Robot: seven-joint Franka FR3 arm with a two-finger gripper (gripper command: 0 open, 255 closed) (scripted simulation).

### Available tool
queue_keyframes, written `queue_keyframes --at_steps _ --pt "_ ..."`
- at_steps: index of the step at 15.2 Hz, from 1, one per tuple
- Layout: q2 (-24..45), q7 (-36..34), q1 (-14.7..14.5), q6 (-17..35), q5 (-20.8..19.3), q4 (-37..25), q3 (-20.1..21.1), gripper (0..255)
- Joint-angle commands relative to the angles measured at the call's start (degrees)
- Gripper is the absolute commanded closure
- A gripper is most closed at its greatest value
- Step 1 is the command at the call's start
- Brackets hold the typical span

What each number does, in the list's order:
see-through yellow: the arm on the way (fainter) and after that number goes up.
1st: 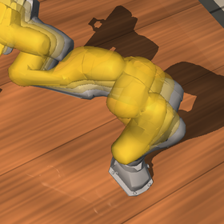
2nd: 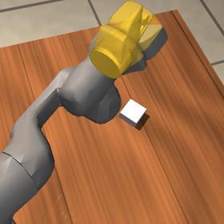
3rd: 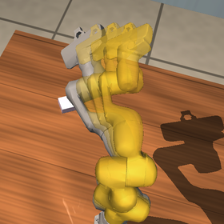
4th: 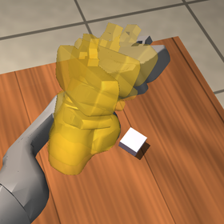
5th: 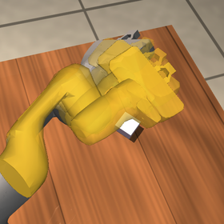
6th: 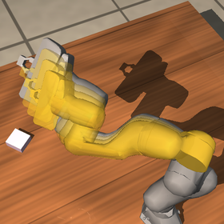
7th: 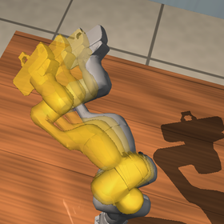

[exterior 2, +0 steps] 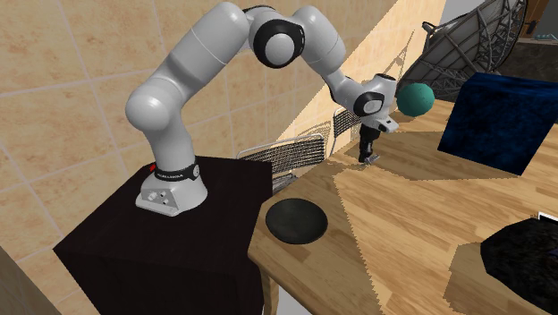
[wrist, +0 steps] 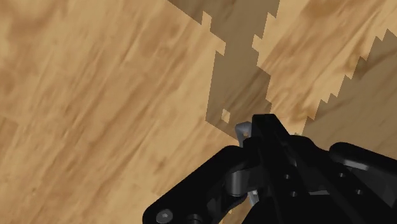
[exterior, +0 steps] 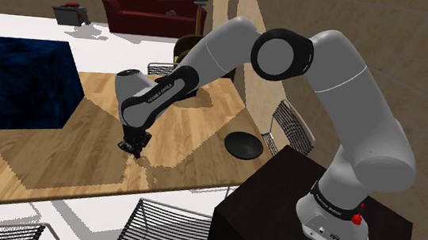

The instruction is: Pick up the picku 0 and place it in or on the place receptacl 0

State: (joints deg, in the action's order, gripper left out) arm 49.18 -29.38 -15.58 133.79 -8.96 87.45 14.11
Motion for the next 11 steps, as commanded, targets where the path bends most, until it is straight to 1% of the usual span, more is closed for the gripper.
queue_keyframes --at_steps 1,4,5,11 --pt "0.0 0.0 0.0 0.0 0.0 0.0 0.0 0" --pt "4.4 -4.4 -2.8 -13.1 0.0 -14.2 -2.5 0" --pt "5.5 -5.1 -3.3 -15.6 -0.1 -17.2 -2.9 0" --pt "8.0 -5.2 -3.5 -12.7 -0.4 -16.7 -3.2 0"
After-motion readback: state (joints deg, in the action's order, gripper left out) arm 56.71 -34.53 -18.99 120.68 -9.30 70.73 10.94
